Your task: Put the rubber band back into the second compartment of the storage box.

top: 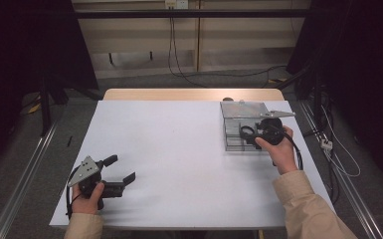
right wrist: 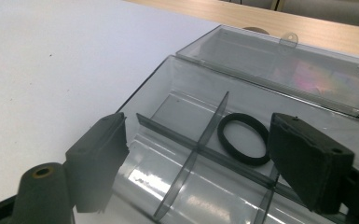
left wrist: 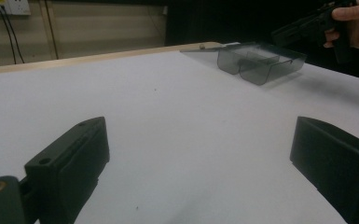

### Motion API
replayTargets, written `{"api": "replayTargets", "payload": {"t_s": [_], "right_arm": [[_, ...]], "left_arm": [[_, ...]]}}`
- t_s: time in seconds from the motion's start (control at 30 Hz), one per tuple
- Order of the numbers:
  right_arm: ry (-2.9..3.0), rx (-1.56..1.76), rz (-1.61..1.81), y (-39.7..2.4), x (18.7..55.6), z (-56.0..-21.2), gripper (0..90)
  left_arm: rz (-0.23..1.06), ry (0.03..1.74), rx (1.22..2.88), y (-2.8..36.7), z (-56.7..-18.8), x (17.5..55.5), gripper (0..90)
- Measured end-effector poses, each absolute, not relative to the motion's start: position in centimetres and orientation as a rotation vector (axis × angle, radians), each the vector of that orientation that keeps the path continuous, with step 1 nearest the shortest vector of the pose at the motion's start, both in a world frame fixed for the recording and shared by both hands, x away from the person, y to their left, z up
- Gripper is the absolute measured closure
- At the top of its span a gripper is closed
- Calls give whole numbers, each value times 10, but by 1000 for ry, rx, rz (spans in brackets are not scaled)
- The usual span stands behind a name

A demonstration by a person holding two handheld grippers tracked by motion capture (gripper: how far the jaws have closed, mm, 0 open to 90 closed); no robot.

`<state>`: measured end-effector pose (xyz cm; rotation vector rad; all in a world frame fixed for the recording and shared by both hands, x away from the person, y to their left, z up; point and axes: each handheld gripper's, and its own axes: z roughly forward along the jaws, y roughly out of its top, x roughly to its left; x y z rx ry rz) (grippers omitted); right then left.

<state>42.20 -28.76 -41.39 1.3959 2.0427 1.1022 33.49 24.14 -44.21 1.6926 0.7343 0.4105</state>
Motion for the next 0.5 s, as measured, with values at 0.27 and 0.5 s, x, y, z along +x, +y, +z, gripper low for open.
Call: {"api": "replayTargets", "payload": {"t_s": [0.27,0.5], "right_arm": [[2077,1334,1111,-278,406,-413,188],[2107,1285,1128,-271,390,-414,184]], "left_arm": [[408,733,1689,242,-442,335,42],[402,729,1689,241,-442,336,41]]}}
